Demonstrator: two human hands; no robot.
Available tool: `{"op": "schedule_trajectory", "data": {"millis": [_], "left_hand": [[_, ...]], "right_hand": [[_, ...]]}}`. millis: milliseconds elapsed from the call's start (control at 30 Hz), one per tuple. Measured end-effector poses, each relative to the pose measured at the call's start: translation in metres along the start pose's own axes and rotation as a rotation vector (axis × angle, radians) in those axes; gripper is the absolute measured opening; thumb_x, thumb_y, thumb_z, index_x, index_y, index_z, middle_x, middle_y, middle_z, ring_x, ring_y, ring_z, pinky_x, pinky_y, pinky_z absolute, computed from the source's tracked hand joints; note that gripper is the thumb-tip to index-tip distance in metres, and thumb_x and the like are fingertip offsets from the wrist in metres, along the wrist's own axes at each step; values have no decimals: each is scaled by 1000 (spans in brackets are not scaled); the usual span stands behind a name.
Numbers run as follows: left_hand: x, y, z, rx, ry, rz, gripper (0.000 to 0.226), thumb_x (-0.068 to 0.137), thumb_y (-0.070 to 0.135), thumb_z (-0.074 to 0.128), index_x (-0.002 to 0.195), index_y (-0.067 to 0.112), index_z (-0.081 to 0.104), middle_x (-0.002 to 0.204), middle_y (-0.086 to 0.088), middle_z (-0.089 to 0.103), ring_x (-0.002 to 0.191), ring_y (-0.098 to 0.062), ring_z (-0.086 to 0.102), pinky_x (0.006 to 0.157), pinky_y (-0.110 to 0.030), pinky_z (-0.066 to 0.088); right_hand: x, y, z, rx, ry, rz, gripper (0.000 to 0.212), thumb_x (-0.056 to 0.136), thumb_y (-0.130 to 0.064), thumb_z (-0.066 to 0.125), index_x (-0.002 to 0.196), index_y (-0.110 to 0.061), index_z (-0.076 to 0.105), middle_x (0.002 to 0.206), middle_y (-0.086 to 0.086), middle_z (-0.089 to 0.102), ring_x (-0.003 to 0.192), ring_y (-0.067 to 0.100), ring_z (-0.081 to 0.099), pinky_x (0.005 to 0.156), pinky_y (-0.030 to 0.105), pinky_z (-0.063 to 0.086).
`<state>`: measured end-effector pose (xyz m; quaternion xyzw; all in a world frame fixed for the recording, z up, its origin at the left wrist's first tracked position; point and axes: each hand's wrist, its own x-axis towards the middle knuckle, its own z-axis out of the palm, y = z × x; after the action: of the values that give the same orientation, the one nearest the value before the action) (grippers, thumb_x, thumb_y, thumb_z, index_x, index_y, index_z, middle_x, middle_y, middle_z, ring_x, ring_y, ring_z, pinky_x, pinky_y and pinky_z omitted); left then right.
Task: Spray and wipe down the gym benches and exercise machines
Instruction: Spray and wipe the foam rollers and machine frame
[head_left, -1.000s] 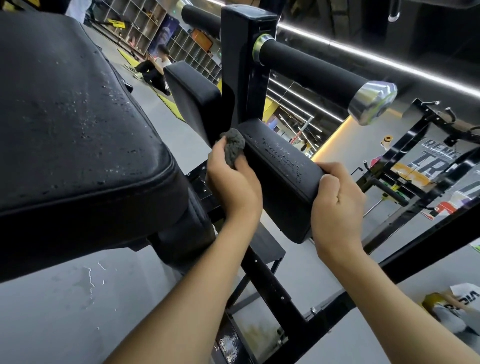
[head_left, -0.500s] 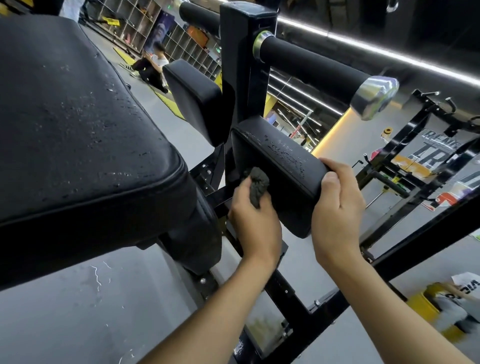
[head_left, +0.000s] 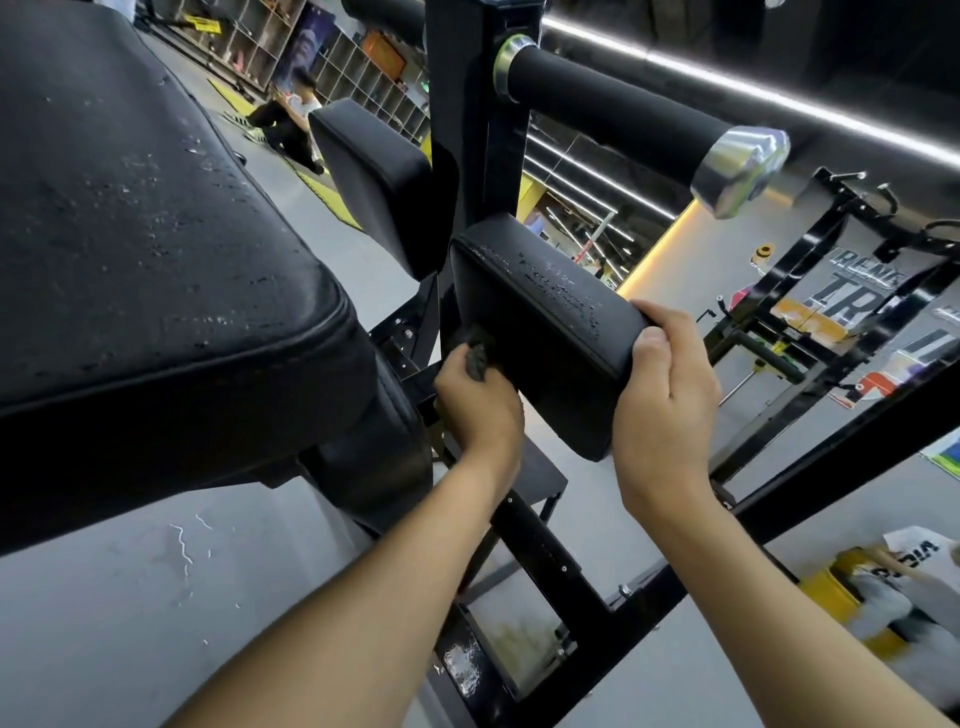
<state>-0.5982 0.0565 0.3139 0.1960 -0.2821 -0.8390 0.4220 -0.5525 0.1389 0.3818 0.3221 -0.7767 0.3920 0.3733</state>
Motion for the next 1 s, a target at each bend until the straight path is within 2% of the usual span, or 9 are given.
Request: {"op": "schedule_trajectory", "data": {"millis": [67, 167, 233, 333, 433, 567, 667, 800, 1000], "left_hand": [[-5, 0, -2, 10, 9, -53, 33, 88, -16, 40, 106, -9, 66, 95, -23, 70, 69, -5, 57, 79, -21, 52], [-37, -8, -11, 74, -114, -73, 32, 90, -15, 40, 100, -3, 67, 82, -9, 69, 57, 7, 56, 67, -15, 53], [-29, -12, -8, 81, -105, -111, 32, 90, -14, 41, 93, 4, 67, 75, 2, 65, 63, 2, 58, 67, -15, 51], [-6, -13, 1, 54, -24, -164, 29, 89, -9, 46, 86, 11, 67, 77, -1, 67, 73, -15, 59, 82, -33, 58], [-36, -8, -9, 109, -99, -93, 28, 88, -8, 45, 77, 12, 61, 67, 4, 58, 57, -5, 49, 65, -23, 47], [-43, 2, -13, 114, -120, 45, 26, 90, -9, 46, 99, 3, 68, 79, 0, 65, 62, -1, 56, 64, -7, 44], [-29, 10, -11, 107, -48, 86, 23, 92, -8, 48, 105, -5, 67, 89, -17, 69, 76, -16, 58, 64, -5, 42], [-67, 13, -21, 119, -145, 171, 19, 95, -1, 56, 98, 16, 64, 83, 9, 66, 71, 3, 59, 70, -9, 45], [-50, 21, -14, 118, -81, 137, 14, 95, 3, 54, 101, 6, 66, 80, 4, 63, 68, 0, 55, 70, -16, 47]], "right_hand": [[1, 0, 1, 5, 3, -3, 41, 95, -27, 32, 121, -14, 62, 105, -4, 60, 93, -2, 51, 81, 24, 42], [1, -2, 1, 3, 11, 3, 41, 95, -27, 32, 120, -15, 62, 101, -8, 59, 91, -4, 51, 79, 23, 42], [1, -1, 1, 5, 1, 9, 39, 95, -27, 32, 120, -16, 61, 99, -13, 58, 91, -3, 51, 79, 25, 42], [0, -1, 1, 5, 1, 5, 38, 96, -27, 32, 119, -17, 61, 99, -12, 58, 92, -1, 51, 81, 28, 44], [0, -1, 1, 11, 14, 4, 39, 96, -27, 32, 118, -16, 61, 101, -9, 58, 92, 0, 51, 82, 28, 44], [1, 1, 0, 9, -7, -4, 37, 97, -28, 31, 117, -19, 60, 99, -11, 58, 92, 2, 52, 82, 32, 46], [0, 1, 0, 15, -1, -9, 34, 97, -28, 31, 115, -21, 59, 97, -14, 57, 91, 3, 52, 80, 36, 48], [-1, 0, 1, 31, 16, -4, 30, 97, -28, 31, 111, -23, 58, 95, -11, 57, 88, 5, 52, 80, 38, 47], [-2, -2, 1, 31, 1, 12, 28, 96, -30, 31, 109, -24, 56, 90, -13, 55, 83, 2, 50, 74, 34, 46]]}}
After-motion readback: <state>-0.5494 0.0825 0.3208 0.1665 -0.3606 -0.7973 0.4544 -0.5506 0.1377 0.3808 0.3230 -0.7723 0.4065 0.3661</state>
